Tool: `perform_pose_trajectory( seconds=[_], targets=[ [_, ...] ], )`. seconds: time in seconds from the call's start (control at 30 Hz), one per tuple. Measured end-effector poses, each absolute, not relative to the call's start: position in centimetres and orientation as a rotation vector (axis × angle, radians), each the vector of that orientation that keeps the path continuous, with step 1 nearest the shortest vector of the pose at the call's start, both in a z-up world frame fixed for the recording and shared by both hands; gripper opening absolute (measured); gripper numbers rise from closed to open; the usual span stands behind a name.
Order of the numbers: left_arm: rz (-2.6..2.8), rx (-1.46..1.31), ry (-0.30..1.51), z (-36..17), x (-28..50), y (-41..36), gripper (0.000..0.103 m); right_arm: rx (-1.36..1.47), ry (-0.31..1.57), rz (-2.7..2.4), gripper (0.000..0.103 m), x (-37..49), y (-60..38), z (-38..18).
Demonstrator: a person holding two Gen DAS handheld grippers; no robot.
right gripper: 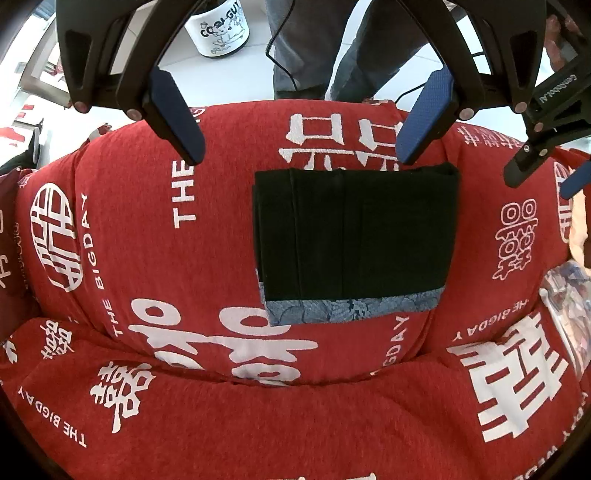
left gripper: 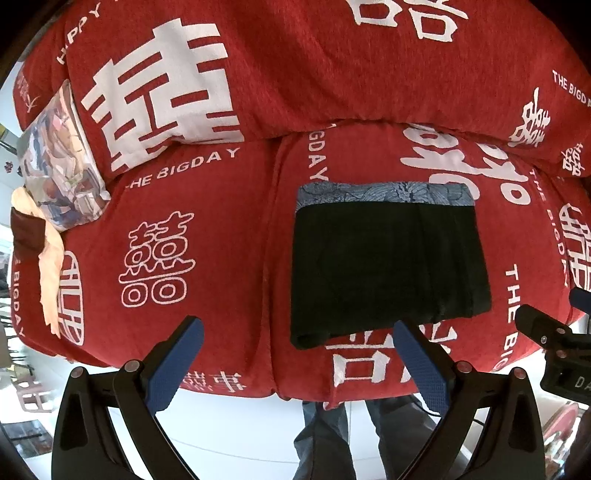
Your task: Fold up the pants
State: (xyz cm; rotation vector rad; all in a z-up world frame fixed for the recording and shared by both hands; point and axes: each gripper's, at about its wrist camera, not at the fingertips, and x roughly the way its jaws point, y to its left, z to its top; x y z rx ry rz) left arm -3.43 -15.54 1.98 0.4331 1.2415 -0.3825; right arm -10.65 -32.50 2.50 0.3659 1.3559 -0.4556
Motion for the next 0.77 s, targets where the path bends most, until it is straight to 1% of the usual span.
perform_pose_trajectory(
  seconds=[0.77],
  targets=[
    [-0.389,0.429,1.227,1.99,-3.82,-15.50,0.103,0.368,1.365,-0.449,0.103,-10.62,-32.36,1.88]
  ],
)
